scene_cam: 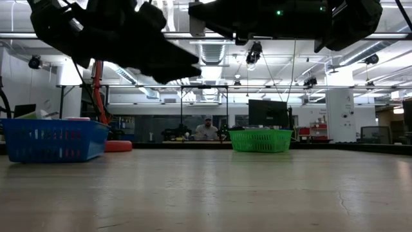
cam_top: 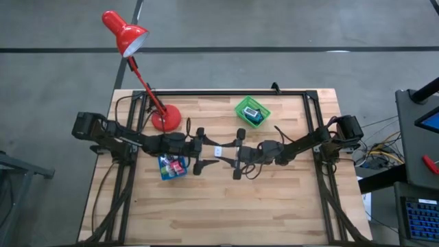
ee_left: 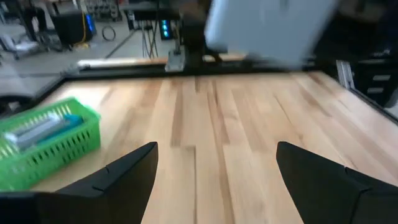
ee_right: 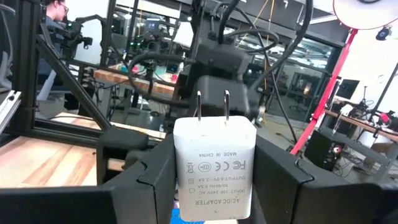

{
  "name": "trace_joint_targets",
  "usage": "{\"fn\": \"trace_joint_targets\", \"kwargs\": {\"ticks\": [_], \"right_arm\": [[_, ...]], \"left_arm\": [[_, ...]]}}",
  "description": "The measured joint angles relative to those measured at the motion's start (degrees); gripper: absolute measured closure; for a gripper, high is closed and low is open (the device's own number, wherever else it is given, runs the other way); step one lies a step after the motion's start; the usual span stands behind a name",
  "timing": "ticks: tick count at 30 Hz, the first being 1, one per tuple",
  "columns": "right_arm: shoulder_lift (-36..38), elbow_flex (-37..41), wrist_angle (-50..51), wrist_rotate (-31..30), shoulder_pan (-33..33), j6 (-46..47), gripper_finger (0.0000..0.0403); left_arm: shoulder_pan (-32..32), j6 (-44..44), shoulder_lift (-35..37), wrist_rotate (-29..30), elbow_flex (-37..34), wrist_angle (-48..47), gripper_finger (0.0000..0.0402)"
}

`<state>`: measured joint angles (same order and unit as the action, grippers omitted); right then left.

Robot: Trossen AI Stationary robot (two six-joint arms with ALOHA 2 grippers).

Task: Pick & Place Office items
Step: Put the white charger adapter into the blue basket

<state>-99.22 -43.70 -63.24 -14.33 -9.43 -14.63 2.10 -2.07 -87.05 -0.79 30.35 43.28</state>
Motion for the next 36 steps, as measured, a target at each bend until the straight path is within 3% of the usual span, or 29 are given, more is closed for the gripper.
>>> {"fn": "trace_joint_targets", "kwargs": {"ticks": [10,26,36], "right_arm": [[0.1,0.1,0.3,-3.2,0.7,-2.3,0.0243],[0.1,0.2,1.3,-3.7,3.5,-1.0,0.0243],[0.1,0.2,1.4,-3.2,3.5,-0.8,0.0243]], "left_arm": [[0.2,1.9,0.1,0.0,-4.8,0.4,0.0069],[0.2,-0.3,0.3,1.8,-5.2,1.7,0.0069],[0.2,-3.9,7.8,3.7,-6.1,-3.7,0.0069]]}}
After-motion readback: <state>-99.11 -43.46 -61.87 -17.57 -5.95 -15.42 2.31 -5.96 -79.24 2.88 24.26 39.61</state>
